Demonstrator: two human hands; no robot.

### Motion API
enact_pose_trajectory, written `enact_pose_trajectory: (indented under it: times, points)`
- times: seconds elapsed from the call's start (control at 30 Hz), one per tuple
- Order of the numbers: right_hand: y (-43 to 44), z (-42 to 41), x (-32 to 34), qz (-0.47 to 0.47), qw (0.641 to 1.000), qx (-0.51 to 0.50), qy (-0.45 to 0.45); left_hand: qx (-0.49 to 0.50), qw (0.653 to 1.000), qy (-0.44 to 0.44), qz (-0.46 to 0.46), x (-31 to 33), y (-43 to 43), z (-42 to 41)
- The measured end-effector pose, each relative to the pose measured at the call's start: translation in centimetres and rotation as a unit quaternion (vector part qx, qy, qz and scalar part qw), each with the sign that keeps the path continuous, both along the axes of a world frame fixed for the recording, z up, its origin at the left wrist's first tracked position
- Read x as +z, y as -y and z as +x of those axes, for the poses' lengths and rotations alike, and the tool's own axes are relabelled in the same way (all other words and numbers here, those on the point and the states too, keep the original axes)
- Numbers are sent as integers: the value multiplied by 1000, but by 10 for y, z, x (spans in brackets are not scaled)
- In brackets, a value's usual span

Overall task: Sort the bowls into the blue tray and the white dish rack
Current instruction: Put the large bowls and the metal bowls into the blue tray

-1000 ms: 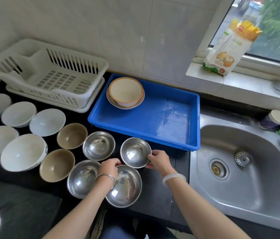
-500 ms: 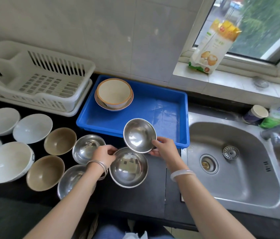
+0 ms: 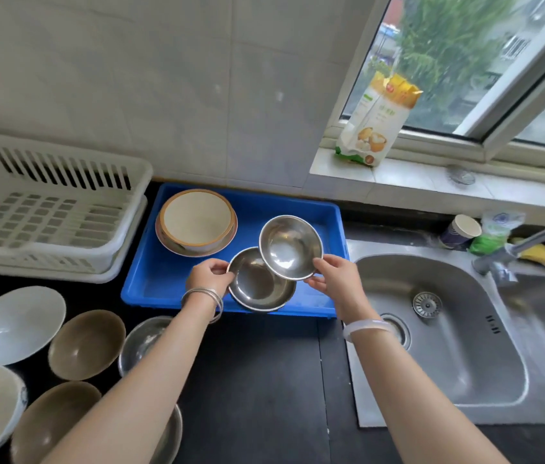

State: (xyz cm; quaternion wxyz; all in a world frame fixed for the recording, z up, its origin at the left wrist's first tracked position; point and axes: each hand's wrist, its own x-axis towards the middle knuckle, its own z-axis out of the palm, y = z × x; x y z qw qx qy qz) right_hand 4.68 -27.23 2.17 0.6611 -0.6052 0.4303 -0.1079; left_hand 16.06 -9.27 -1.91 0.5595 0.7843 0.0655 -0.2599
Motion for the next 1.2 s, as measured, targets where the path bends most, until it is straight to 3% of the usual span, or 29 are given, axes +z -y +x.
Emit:
enact_pose_trajectory:
  times: [0.53, 0.7, 1.0, 1.2]
  points:
    - [26, 48, -42, -116, 986, 31, -117, 87, 976, -127, -156, -21, 54, 22]
    - [38, 57, -49, -14, 996, 16, -88, 92, 968, -142, -183, -30, 61, 24]
    - [60, 80, -78, 32, 998, -6, -60, 91, 959, -116, -243, -48, 88, 41]
    - [68, 106, -98, 19, 997, -18, -69, 55, 949, -189, -247, -61, 95, 57]
